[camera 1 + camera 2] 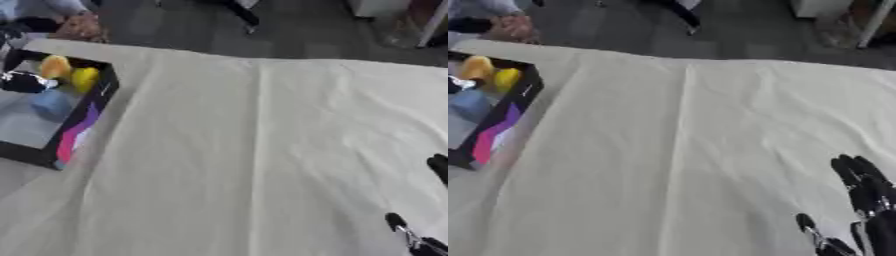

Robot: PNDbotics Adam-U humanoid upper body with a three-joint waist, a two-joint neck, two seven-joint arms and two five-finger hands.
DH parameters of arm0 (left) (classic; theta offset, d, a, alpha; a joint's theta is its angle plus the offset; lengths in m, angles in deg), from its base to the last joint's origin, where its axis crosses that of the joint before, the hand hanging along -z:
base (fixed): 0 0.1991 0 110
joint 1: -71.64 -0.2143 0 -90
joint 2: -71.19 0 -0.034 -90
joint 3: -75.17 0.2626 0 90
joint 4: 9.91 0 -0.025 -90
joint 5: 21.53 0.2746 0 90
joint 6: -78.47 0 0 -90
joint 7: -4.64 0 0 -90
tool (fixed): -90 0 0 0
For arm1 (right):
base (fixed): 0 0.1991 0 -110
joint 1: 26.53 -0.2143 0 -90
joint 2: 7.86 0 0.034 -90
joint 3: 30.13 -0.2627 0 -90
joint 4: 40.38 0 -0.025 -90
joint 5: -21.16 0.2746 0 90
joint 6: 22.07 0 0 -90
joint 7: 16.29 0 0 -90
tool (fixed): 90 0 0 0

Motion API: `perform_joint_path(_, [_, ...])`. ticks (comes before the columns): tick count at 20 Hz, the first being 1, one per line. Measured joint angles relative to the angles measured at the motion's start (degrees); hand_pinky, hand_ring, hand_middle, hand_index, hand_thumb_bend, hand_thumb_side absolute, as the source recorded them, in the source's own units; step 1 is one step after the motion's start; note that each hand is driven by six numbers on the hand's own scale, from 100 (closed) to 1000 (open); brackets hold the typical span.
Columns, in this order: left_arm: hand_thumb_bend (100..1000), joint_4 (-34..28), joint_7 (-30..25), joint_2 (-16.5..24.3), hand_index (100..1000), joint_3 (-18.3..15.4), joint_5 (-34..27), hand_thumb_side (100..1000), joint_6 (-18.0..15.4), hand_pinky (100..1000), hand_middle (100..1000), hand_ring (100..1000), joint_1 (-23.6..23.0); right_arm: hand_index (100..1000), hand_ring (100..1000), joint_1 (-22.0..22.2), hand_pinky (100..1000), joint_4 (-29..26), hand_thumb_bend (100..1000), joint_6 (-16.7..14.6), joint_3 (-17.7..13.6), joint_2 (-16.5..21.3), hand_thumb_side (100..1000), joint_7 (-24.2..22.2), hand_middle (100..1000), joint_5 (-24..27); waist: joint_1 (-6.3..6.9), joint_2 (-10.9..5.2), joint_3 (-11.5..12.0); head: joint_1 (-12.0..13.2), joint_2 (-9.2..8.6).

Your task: Pick up the objects with one hand, pass them to the other hand, and then place them into the box on the other side of the table.

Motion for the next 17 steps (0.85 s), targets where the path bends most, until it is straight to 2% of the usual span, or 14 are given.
perform_joint_path(1, [663, -0.11, -0.47, 0.00, 827, -0.18, 0.43, 324, 0.32, 845, 757, 810, 0.00, 925, 926, 0.14, 811, 0.00, 608, -0.05, -0.01, -0.06, 100, 0.07, 868, 0.00, 0.00, 0.00, -0.02, -0.08, 0.00])
perform_joint_path(4, [758, -0.28, -1.22, 0.00, 813, -0.66, 0.61, 181, 1.17, 833, 759, 807, 0.00, 924, 926, 0.26, 809, 0.00, 621, -0.25, -0.27, -0.26, 100, 0.39, 868, 0.02, 0.00, 0.00, -0.07, -0.48, 0.03])
perform_joint_path(7, [753, -0.64, -1.43, 0.00, 806, -0.74, 0.42, 100, 1.63, 828, 755, 801, 0.00, 924, 925, 0.66, 808, 0.00, 617, -0.37, -0.39, -0.35, 100, 0.68, 867, 0.06, 0.00, 0.00, -0.10, -0.97, 0.07])
perform_joint_path(9, [724, -1.03, -1.57, 0.00, 788, -0.77, -0.01, 100, 1.89, 811, 742, 786, -0.02, 923, 924, 0.68, 806, 0.00, 616, -0.44, -0.53, -0.36, 100, 0.76, 866, 0.08, 0.02, 0.00, -0.10, -1.40, 0.35])
perform_joint_path(12, [741, -3.08, -1.14, 0.02, 740, -1.12, -2.17, 100, 2.25, 762, 709, 746, -0.18, 920, 921, 0.97, 799, 0.00, 613, -0.66, -0.71, -0.37, 100, 1.02, 864, 0.15, 0.02, 0.00, -0.10, -2.36, 0.58])
perform_joint_path(14, [682, -5.83, 0.15, 0.04, 689, -1.12, -4.98, 100, 2.37, 712, 667, 713, -0.83, 917, 918, 1.14, 792, 0.00, 609, -0.87, -0.87, -0.37, 100, 1.36, 862, 0.45, 0.03, 0.00, -0.07, -3.06, 0.85])
perform_joint_path(15, [682, -7.59, 1.06, 0.09, 689, -1.07, -7.01, 100, 2.45, 712, 667, 713, -1.32, 917, 918, 1.13, 792, 0.00, 609, -1.03, -1.04, -0.38, 100, 1.57, 862, 0.66, 0.03, 0.00, -0.05, -3.33, 1.00])
perform_joint_path(16, [410, -9.22, 1.98, 0.25, 593, -1.01, -9.19, 100, 2.58, 646, 597, 662, -1.83, 913, 914, 1.11, 784, 0.00, 603, -1.21, -1.11, -0.38, 100, 1.76, 859, 0.90, 0.03, 0.00, -0.05, -3.58, 1.02])
perform_joint_path(17, [331, -11.18, 3.17, 0.39, 578, -0.98, -11.97, 100, 2.66, 638, 581, 651, -2.38, 912, 914, 1.04, 783, 0.00, 604, -1.47, -1.28, -0.40, 100, 2.02, 859, 1.17, 0.03, 0.00, -0.02, -3.83, 1.03])
